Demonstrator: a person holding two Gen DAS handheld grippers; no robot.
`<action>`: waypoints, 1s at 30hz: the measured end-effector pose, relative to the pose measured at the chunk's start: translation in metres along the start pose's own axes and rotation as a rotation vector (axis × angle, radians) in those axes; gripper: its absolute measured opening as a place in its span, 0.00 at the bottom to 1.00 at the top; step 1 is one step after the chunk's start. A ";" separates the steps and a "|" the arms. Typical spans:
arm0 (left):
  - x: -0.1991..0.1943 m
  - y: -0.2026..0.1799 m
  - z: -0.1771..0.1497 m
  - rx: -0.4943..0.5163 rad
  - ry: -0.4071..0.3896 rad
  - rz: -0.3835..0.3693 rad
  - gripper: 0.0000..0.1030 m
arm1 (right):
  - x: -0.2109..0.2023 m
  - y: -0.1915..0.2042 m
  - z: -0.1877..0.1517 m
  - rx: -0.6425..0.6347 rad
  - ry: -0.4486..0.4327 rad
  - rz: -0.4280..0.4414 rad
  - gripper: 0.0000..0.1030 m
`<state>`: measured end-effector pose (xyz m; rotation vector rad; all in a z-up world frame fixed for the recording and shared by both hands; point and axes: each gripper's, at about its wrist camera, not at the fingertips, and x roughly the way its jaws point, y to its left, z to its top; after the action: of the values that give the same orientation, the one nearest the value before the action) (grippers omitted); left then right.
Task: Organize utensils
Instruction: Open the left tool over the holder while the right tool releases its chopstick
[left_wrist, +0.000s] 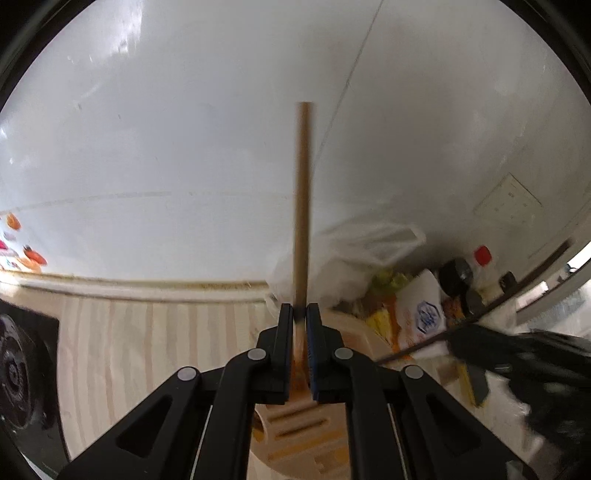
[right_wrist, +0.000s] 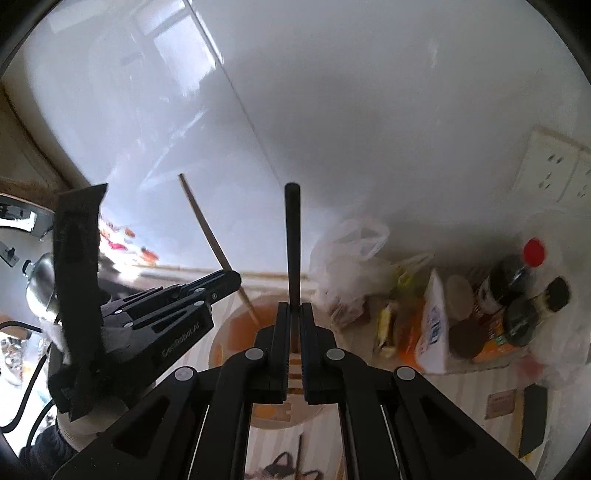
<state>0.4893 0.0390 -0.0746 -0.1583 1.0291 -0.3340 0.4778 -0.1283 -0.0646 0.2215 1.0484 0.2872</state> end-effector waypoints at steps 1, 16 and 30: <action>-0.002 -0.002 -0.001 -0.004 0.007 -0.011 0.08 | 0.006 0.000 0.001 0.002 0.032 0.009 0.05; -0.100 0.011 -0.064 -0.027 -0.251 0.275 1.00 | -0.050 -0.038 -0.056 0.118 -0.132 -0.085 0.69; 0.072 -0.021 -0.237 0.014 0.322 0.260 0.98 | 0.034 -0.104 -0.227 0.243 0.142 -0.090 0.27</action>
<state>0.3151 0.0012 -0.2483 0.0451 1.3487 -0.1310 0.3083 -0.2051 -0.2345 0.3751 1.2307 0.0938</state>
